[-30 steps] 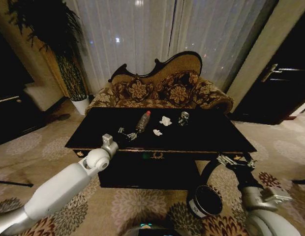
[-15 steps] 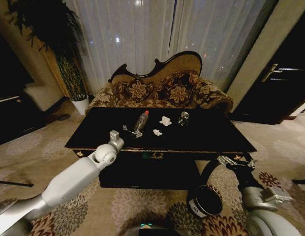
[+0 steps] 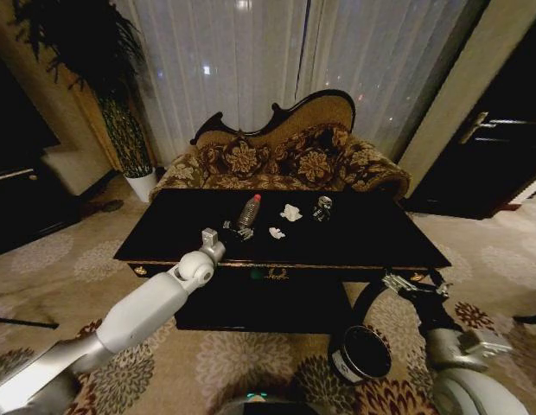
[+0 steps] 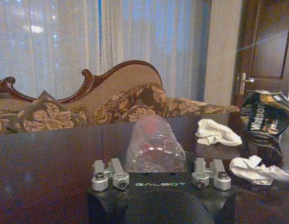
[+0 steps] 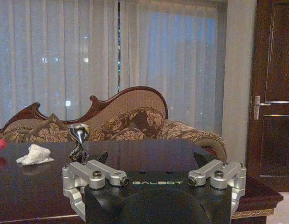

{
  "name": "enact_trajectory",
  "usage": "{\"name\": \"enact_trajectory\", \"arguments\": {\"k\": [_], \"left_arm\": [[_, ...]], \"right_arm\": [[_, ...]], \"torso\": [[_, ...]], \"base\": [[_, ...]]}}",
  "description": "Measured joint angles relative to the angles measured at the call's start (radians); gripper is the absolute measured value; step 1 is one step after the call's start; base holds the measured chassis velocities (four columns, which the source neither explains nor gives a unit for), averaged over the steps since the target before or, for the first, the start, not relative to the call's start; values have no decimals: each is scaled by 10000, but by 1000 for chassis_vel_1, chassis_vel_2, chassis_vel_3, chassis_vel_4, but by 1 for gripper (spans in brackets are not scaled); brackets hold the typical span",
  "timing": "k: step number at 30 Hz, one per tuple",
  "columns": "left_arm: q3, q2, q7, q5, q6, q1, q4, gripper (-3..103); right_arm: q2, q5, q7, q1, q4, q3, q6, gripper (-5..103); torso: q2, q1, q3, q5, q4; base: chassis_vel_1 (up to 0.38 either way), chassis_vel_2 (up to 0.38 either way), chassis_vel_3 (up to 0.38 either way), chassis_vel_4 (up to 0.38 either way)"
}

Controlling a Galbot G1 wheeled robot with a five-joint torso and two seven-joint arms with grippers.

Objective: Move to the front of the table and place the trash on the table into the trash bin.

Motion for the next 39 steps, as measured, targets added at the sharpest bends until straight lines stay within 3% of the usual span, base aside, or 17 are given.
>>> {"name": "enact_trajectory", "arguments": {"k": [2, 4, 5, 10, 19, 24, 27, 28, 32, 33, 37, 39], "left_arm": [[-28, 69, -4, -7, 0, 10, -87, 55], [-54, 97, -6, -6, 0, 39, -137, 55], [-98, 156, -18, -6, 0, 108, -223, 48], [-436, 496, -50, 22, 52, 518, -772, 39], [-2018, 1542, -167, -384, 389, 1883, -2795, 39], [-2839, 2324, -155, -1139, 685, 2741, -4088, 39], [-3057, 2797, 56, -1500, 835, 3488, -5073, 39], [-3057, 2797, 56, -1500, 835, 3488, -5073, 39], [-3063, 2970, 164, -1614, 931, 3988, -6006, 39], [-3063, 2970, 164, -1614, 931, 3988, -6006, 39], [-3070, 3079, 272, -2536, 1100, 4009, -6666, 39], [-3037, 3097, 372, -2717, 1137, 4004, -6745, 39]], "right_arm": [[-2, -7, -3, 42, -19, -26, 6, 100], [-2, -12, -4, 52, -24, -39, 6, 100], [-6, -25, -4, 58, -26, -63, 7, 100], [-25, -68, 5, 57, -25, -79, 13, 100], [-116, -521, 81, 7, 6, 23, 183, 100], [-99, -2151, 156, -61, -26, 59, 805, 100], [19, -4144, 159, -150, -183, 66, 1686, 100], [19, -4144, 159, -150, -183, 66, 1686, 100], [220, -6993, 156, -142, -428, 23, 2754, 100], [220, -6993, 156, -142, -428, 23, 2754, 100], [260, -9643, 401, -248, -822, 160, 4371, 100], [253, -10157, 475, -248, -891, 176, 4633, 100]], "torso": [[0, 0, 0, 0, 1], [0, 0, 0, 0, 0], [-1, 0, 0, -1, 0], [0, 0, 0, -1, -1], [0, -1, -1, -1, 2], [0, -1, -2, 0, 3], [0, -1, -1, -1, 0], [0, -1, -1, -1, 0], [0, -1, -2, -1, 1], [0, -1, -2, -1, 1], [0, -1, -1, 0, 0], [1, -1, -2, 2, 0]], "base": [[0, 0, 0, 0], [0, 0, 0, 0], [0, 0, 0, 0], [0, 0, 0, 0], [0, 0, 0, 0], [0, 0, 0, 0], [0, 0, 0, 0], [0, 0, 0, 0], [0, 0, 0, 0], [0, 0, 0, 0], [0, 0, 0, 0], [0, 0, 0, 0]]}}
